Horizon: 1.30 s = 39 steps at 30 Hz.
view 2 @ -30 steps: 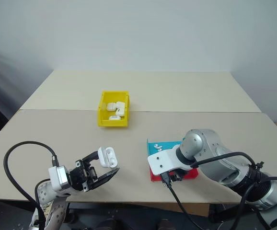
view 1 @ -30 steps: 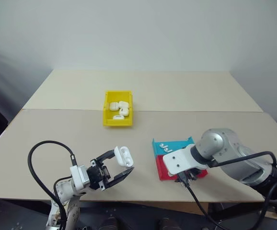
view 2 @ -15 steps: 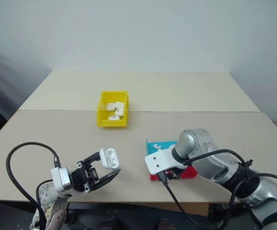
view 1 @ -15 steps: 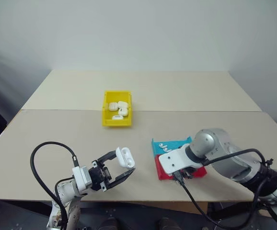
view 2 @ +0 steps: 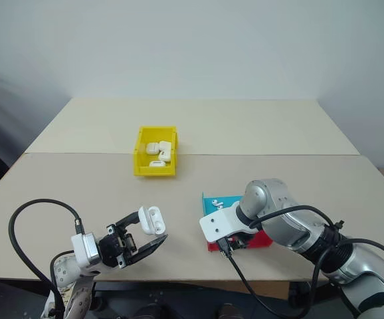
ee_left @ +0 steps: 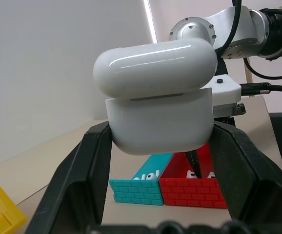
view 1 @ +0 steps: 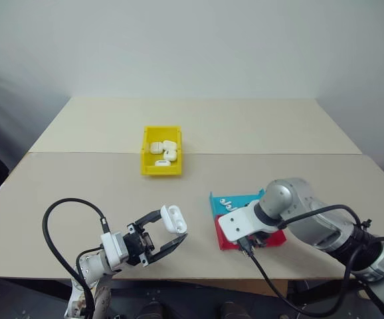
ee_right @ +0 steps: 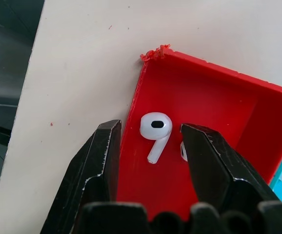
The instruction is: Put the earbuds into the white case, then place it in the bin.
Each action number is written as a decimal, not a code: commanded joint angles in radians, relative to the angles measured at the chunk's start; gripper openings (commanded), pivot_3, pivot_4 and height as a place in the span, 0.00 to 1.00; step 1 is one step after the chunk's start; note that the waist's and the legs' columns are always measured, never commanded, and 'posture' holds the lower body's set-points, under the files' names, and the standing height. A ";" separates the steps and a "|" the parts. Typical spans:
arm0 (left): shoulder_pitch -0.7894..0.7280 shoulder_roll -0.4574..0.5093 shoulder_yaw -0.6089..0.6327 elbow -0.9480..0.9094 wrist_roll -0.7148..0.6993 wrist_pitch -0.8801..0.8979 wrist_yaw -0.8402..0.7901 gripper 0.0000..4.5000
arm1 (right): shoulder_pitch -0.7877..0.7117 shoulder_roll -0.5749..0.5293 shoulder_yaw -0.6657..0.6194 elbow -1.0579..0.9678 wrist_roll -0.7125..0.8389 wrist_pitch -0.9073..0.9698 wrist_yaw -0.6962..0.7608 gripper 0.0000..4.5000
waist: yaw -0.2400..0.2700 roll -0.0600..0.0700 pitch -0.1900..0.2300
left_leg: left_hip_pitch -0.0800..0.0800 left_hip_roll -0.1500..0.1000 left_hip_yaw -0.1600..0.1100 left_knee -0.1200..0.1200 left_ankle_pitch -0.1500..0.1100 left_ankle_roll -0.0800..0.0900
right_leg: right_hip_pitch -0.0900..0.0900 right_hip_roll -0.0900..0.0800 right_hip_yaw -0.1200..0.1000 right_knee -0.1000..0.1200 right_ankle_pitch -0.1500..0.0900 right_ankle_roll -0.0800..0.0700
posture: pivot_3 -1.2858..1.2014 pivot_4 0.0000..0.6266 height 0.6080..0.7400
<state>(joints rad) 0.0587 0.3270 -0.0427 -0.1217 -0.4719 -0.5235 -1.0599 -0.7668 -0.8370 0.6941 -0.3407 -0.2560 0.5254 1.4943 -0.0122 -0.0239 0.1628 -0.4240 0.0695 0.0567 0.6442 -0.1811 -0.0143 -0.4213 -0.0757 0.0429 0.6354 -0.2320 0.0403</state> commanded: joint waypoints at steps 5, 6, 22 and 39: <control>0.009 0.004 -0.007 -0.034 0.008 -0.024 0.012 0.60 | -0.012 0.004 -0.020 -0.002 -0.009 -0.022 0.010 0.44 | 0.000 0.000 0.000 | 0.000 0.000 0.000 0.000 0.000 0.000 | 0.000 0.000 0.000 0.000 0.000 0.000 | 0.52 0.24 1.00; 0.010 0.004 -0.007 -0.035 0.008 -0.023 0.013 0.60 | -0.012 0.004 -0.021 -0.001 -0.010 -0.023 0.010 0.40 | 0.000 0.000 0.000 | 0.000 0.000 0.000 0.000 0.000 0.000 | 0.000 0.000 0.000 0.000 0.000 -0.001 | 0.52 0.24 1.00; 0.011 0.014 -0.013 -0.039 0.017 -0.018 0.028 0.60 | -0.002 0.002 -0.022 0.009 -0.028 -0.049 0.008 0.28 | 0.000 0.000 0.000 | 0.000 0.000 0.000 0.000 0.000 0.000 | 0.000 0.000 0.000 0.001 -0.001 -0.001 | 0.52 0.24 1.00; -0.002 0.027 -0.024 -0.070 -0.021 0.008 0.040 0.60 | 0.021 -0.002 -0.230 -0.111 0.171 0.062 0.019 0.15 | 0.000 0.000 0.000 | 0.000 0.000 0.000 0.000 0.000 0.000 | 0.000 0.000 0.000 0.001 -0.001 -0.001 | 0.52 0.24 1.00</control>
<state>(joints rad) 0.0720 0.3579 -0.0639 -0.1461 -0.4713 -0.5082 -1.0205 -0.7293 -0.8336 0.5735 -0.3959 -0.1583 0.5460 1.5031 -0.0118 -0.0240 0.1628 -0.4243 0.0694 0.0568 0.6441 -0.1811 -0.0143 -0.4217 -0.0759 0.0428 0.6364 -0.2323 0.0402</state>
